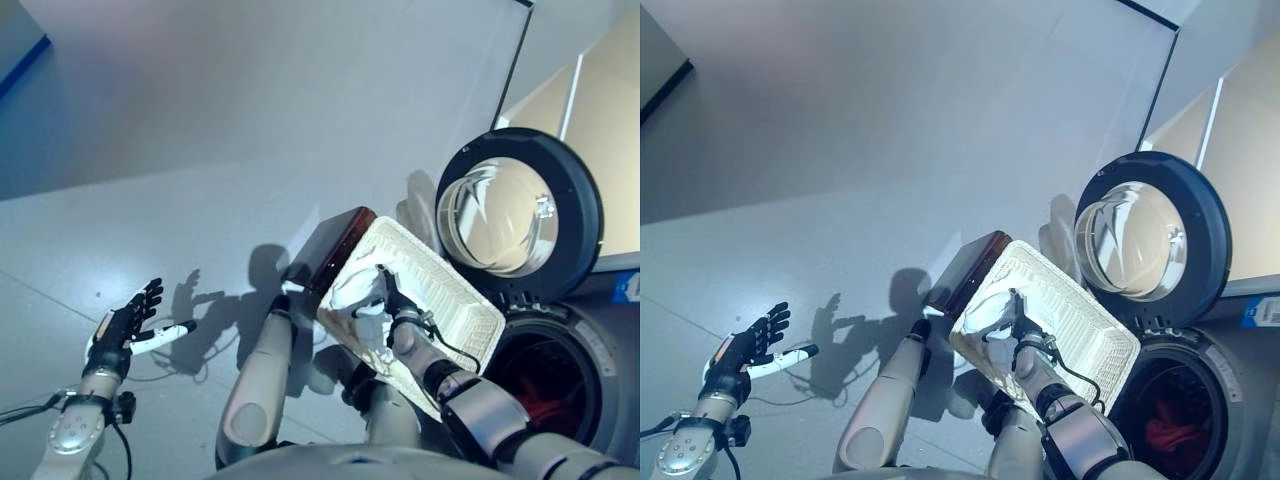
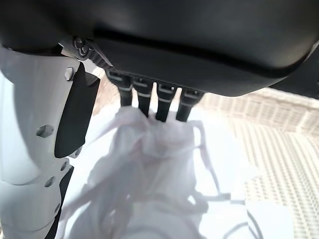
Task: Pick up the clothes and place them into the washing machine
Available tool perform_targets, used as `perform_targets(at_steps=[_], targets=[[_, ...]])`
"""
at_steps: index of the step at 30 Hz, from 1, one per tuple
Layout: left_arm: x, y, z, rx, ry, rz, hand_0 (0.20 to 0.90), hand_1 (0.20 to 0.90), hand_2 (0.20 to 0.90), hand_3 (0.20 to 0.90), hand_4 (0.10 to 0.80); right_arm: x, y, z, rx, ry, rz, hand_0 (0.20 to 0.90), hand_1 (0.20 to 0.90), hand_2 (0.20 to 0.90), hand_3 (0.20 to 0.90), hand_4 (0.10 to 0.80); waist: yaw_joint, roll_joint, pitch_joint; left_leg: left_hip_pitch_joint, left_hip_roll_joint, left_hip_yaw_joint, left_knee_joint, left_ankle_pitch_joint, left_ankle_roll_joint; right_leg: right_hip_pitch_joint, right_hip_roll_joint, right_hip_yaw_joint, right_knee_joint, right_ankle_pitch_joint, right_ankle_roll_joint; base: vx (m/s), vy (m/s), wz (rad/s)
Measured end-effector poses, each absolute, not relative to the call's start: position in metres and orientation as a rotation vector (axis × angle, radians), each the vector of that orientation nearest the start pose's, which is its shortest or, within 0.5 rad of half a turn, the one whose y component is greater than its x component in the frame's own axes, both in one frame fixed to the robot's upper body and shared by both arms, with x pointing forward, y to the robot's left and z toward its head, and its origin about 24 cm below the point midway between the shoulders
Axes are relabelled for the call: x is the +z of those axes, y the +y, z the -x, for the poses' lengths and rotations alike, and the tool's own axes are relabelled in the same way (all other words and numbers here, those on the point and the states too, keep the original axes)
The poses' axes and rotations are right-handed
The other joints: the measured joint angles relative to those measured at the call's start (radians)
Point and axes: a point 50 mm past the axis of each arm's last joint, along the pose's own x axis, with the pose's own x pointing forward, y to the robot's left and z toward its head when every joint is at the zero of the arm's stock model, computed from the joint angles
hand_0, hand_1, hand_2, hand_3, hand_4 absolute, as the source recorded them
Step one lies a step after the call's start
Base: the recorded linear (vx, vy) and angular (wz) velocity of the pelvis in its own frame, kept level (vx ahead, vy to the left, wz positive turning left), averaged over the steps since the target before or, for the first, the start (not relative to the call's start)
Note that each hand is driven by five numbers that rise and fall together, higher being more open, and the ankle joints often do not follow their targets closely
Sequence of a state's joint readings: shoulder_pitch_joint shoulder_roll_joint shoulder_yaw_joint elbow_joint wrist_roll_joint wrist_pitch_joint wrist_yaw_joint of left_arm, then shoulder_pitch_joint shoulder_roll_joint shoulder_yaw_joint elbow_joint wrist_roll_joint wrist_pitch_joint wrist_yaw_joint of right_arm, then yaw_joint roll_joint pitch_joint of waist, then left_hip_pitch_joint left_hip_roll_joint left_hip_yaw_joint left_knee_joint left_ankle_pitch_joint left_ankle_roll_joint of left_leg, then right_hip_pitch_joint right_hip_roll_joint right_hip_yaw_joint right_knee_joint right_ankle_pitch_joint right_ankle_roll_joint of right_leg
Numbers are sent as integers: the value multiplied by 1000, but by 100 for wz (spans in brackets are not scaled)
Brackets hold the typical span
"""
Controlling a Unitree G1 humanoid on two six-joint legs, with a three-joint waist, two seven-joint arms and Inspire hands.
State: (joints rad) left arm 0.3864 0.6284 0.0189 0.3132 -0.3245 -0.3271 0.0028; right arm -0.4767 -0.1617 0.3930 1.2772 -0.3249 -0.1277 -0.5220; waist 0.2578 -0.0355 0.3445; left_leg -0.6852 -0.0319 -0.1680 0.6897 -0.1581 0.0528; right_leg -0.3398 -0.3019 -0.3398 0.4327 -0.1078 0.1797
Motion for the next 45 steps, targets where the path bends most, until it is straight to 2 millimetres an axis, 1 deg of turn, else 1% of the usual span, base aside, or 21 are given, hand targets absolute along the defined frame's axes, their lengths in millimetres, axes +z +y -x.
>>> perform_targets(at_steps=[2, 3, 5, 11, 13, 15, 20, 21, 23, 24, 27, 31, 32, 33, 34, 40, 45], targets=[[-12, 318, -141, 162, 326, -331, 900, 900, 900, 900, 800, -74, -174, -273, -56, 431, 907, 900, 900, 900, 900, 800, 0, 6, 1, -16, -6, 2, 18, -4, 4, -21, -17, 4, 37, -15, -6, -20, 39, 5], [-12, 318, -140, 160, 327, -331, 900, 900, 900, 900, 800, -74, -174, -273, -57, 431, 907, 900, 900, 900, 900, 800, 1, 10, -1, -22, -6, 2, 23, -4, 4, -25, -19, 4, 42, -19, -1, -27, 33, 3], [-10, 318, -141, 153, 320, -335, 900, 900, 900, 900, 800, -73, -177, -275, -63, 430, 913, 900, 900, 900, 900, 800, 3, 12, -2, -33, -9, 3, 25, -4, 4, -39, -24, 11, 57, -28, -1, -19, 27, 8], [-9, 317, -140, 152, 314, -321, 900, 900, 900, 900, 800, -72, -183, -276, -85, 446, 925, 900, 900, 900, 900, 800, 5, 30, -13, -41, -14, 6, 26, -3, 4, -63, -25, 26, 67, -32, 1, -7, 7, -1], [-11, 317, -135, 153, 332, -318, 900, 900, 900, 900, 800, -70, -182, -278, -84, 440, 926, 900, 900, 900, 900, 800, 5, 38, -17, -41, -14, 10, 29, -3, 4, -75, -25, 43, 69, -32, 2, -34, 3, -25], [-11, 317, -135, 153, 331, -315, 900, 900, 900, 900, 800, -70, -182, -278, -84, 439, 926, 900, 900, 900, 900, 800, 5, 42, -19, -41, -15, 16, 33, -3, 4, -87, -25, 57, 79, -32, 2, -29, 1, -15], [-13, 310, -137, 125, 332, -306, 900, 900, 900, 900, 800, -69, -182, -279, -85, 435, 927, 900, 900, 900, 900, 800, 1, 46, -25, -51, -15, 24, 39, -3, 5, -107, -36, 59, 109, -32, 2, -30, 2, -1], [-14, 309, -137, 118, 333, -305, 900, 900, 900, 900, 800, -68, -183, -280, -88, 432, 930, 900, 900, 900, 900, 800, 1, 48, -27, -61, -15, 25, 39, 4, 1, -122, -34, 59, 117, -32, 1, -50, 17, 1], [-13, 307, -138, 112, 329, -302, 900, 900, 900, 900, 800, -65, -185, -283, -96, 427, 938, 900, 900, 900, 900, 800, 2, 55, -29, -86, -18, 28, 51, 5, 3, -153, -48, 68, 153, -51, 10, 56, 11, 3], [-13, 307, -138, 111, 328, -301, 900, 900, 900, 900, 800, -64, -186, -284, -99, 427, 941, 900, 900, 900, 900, 800, 2, 57, -30, -92, -19, 29, 55, 9, -2, -164, -47, 71, 164, -50, 9, 67, 14, 1], [-13, 307, -138, 114, 328, -294, 900, 900, 900, 900, 800, -61, -189, -288, -110, 428, 951, 900, 900, 900, 900, 800, 2, 79, -34, -109, -18, 29, 77, -2, 2, -186, -54, 79, 202, -63, 17, 0, 0, 0], [-12, 306, -138, 108, 322, -286, 900, 900, 900, 900, 800, -59, -194, -290, -121, 442, 966, 900, 900, 900, 900, 800, 4, 94, -39, -113, -18, 31, 74, -1, 1, -194, -57, 82, 210, -67, 23, 1, 0, 1], [-11, 304, -139, 97, 318, -284, 900, 900, 900, 900, 800, -59, -196, -290, -124, 447, 970, 752, 752, 752, 752, 694, 6, 99, -42, -114, -18, 31, 73, -1, 1, -195, -58, 82, 211, -68, 22, -1, 0, 8], [-11, 304, -139, 87, 316, -282, 900, 900, 900, 900, 800, -59, -197, -290, -125, 449, 972, 557, 557, 557, 557, 555, 7, 102, -44, -116, -18, 31, 70, -1, 1, -197, -59, 82, 211, -70, 19, -1, 0, 8], [-11, 304, -139, 87, 317, -281, 900, 900, 900, 900, 800, -58, -197, -291, -124, 448, 973, 200, 200, 200, 200, 300, 6, 104, -46, -118, -18, 32, 66, -1, 1, -201, -59, 82, 211, -72, 15, 1, -5, 6], [-11, 304, -138, 80, 323, -276, 900, 900, 900, 900, 800, -51, -207, -297, -133, 452, 989, 200, 200, 200, 200, 300, 8, 102, -56, -126, -18, 32, 49, 3, -6, -216, -61, 82, 215, -74, 13, 0, -5, 2], [-13, 304, -137, 77, 335, -274, 900, 900, 900, 900, 800, -54, -208, -295, -114, 487, 992, 200, 200, 200, 200, 300, 9, 101, -58, -127, -19, 33, 41, 10, -15, -227, -65, 82, 226, -75, 12, -2, -6, -1]])
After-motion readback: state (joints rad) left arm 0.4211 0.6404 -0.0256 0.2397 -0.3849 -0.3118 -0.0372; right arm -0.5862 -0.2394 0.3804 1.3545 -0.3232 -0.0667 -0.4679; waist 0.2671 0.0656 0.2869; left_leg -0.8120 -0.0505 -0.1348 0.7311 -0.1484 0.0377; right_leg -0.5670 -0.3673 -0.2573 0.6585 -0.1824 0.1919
